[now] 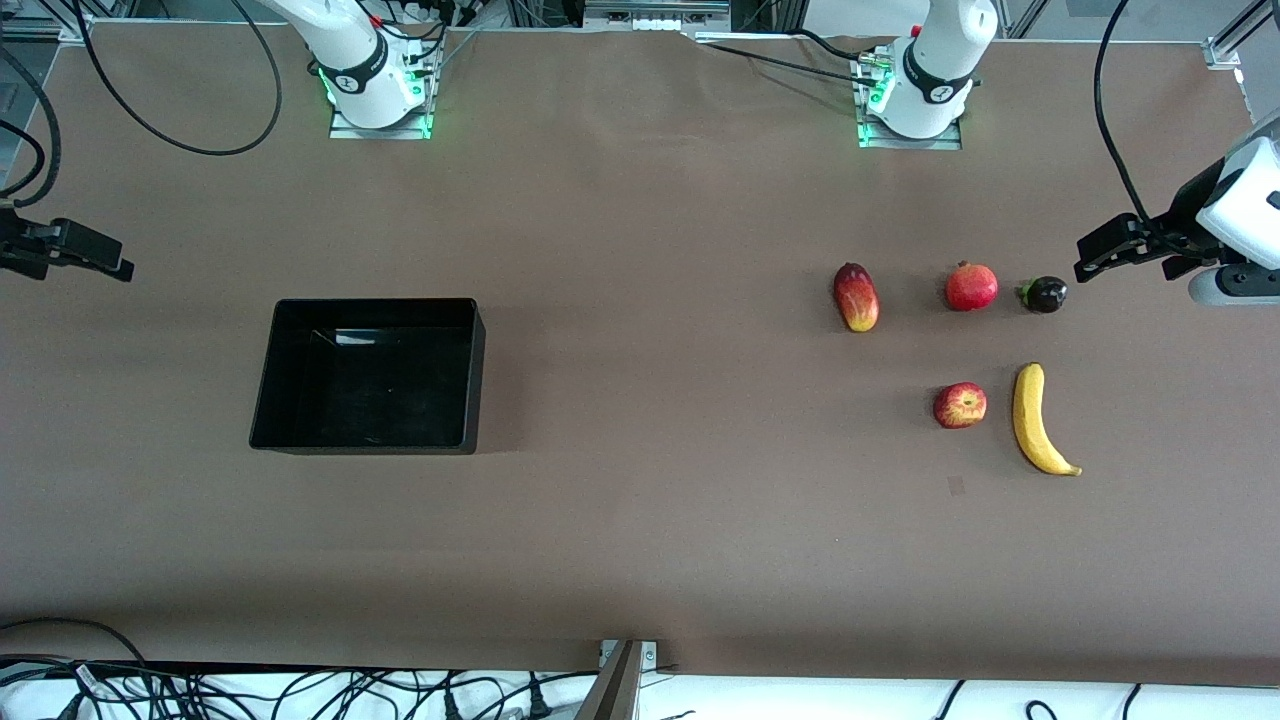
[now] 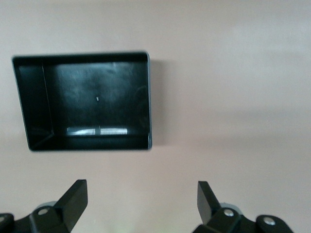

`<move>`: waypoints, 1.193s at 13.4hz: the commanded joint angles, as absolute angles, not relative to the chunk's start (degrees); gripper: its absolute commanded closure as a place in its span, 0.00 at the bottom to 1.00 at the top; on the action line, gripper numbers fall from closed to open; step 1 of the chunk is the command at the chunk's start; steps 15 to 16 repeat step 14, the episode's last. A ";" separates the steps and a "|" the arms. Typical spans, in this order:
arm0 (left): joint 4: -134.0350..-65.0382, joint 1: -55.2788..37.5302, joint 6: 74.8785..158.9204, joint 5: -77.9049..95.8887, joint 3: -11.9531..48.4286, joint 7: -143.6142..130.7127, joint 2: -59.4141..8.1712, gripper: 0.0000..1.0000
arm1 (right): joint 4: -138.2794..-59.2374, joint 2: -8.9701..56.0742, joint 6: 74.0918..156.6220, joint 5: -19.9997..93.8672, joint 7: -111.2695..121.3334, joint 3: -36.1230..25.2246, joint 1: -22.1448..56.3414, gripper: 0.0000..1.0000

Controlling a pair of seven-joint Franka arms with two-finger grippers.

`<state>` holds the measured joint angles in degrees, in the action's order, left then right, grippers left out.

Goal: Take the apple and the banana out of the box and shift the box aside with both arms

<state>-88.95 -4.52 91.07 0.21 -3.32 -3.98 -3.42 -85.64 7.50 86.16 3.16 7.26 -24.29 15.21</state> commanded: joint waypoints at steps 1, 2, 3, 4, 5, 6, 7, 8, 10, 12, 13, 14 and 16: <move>-88.51 -4.22 90.26 2.20 -3.52 -3.25 -3.34 0.00 | -85.16 4.15 80.95 3.35 7.30 -15.68 5.57 0.00; -88.51 -4.22 90.35 2.20 -3.52 -3.25 -3.34 0.00 | -86.91 2.48 80.69 1.69 6.86 -12.43 3.54 0.00; -88.51 -4.22 90.26 2.20 -3.52 -3.25 -3.34 0.00 | -90.40 -0.15 82.95 -0.94 6.51 -9.43 0.91 0.00; -88.51 -4.22 90.26 2.20 -3.52 -3.25 -3.43 0.00 | -94.53 -2.96 88.97 -3.05 6.59 -4.53 -1.56 0.00; -88.51 -4.31 90.26 2.20 -3.52 -3.25 -3.34 0.00 | -98.83 -5.60 94.51 -3.34 6.59 -1.70 -3.76 0.00; -88.51 -4.31 90.26 2.20 -3.52 -3.34 -3.34 0.00 | -99.14 -5.62 95.53 -3.08 6.50 -1.67 -3.78 0.00; -88.51 -4.31 90.26 2.28 -3.52 -3.34 -3.34 0.00 | -98.10 -4.67 95.28 -2.64 6.94 -1.84 -3.78 0.00; -88.51 -4.31 90.26 2.29 -3.52 -3.25 -3.34 0.00 | -97.04 -3.79 94.14 -2.64 7.12 -2.37 -3.52 0.00; -88.51 -4.31 90.26 2.29 -3.52 -3.25 -3.34 0.00 | -96.42 -3.25 93.78 -2.90 6.86 -2.64 -2.38 0.00; -88.42 -4.31 90.26 2.29 -3.52 -3.34 -3.34 0.00 | -94.85 -2.21 92.38 -2.82 6.94 -3.86 -1.41 0.00; -88.50 -4.31 90.26 2.46 -3.52 -3.25 -3.34 0.00 | -93.44 -1.24 90.72 -2.55 6.94 -4.39 -1.41 0.00; -88.51 -4.31 90.26 2.63 -3.52 -3.25 -3.34 0.00 | -93.25 -1.14 90.18 -2.46 6.68 -4.39 -1.41 0.00; -88.51 -4.31 90.26 2.63 -3.52 -3.25 -3.34 0.00 | -93.25 -1.14 90.18 -2.46 6.68 -4.39 -1.41 0.00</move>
